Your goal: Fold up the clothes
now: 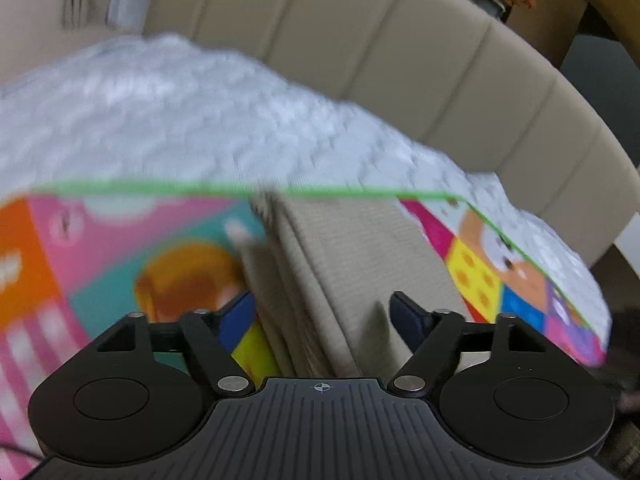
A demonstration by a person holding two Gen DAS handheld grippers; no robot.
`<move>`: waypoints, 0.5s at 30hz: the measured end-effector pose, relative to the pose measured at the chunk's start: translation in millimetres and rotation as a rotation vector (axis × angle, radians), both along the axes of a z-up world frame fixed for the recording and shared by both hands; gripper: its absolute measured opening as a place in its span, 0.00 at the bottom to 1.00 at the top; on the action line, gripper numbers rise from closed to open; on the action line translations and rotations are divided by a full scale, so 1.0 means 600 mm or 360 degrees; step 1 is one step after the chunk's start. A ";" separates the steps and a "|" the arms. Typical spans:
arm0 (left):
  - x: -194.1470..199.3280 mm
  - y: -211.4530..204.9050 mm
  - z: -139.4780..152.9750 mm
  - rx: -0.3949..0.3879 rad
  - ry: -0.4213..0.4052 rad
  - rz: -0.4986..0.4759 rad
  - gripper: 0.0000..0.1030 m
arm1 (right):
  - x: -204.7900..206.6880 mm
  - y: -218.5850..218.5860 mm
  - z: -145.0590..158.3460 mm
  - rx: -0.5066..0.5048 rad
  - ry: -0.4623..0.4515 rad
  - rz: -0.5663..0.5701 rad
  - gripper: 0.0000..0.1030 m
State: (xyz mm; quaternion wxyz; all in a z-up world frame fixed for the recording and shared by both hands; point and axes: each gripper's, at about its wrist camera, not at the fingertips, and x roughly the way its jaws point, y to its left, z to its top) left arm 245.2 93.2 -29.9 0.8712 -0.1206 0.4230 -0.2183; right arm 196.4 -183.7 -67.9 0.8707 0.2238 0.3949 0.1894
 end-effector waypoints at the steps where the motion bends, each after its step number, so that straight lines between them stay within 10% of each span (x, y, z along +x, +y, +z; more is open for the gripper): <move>1: -0.009 -0.006 -0.011 -0.0007 0.0069 -0.0031 0.76 | -0.002 0.001 0.003 -0.0002 0.0001 0.0010 0.52; 8: -0.067 -0.022 -0.039 -0.0188 0.0177 0.0088 0.60 | -0.019 -0.004 0.045 -0.0225 -0.0051 0.0153 0.57; 15: -0.072 -0.009 -0.054 -0.0275 0.0159 0.0101 0.63 | 0.102 0.008 0.099 -0.0280 -0.0170 0.0047 0.90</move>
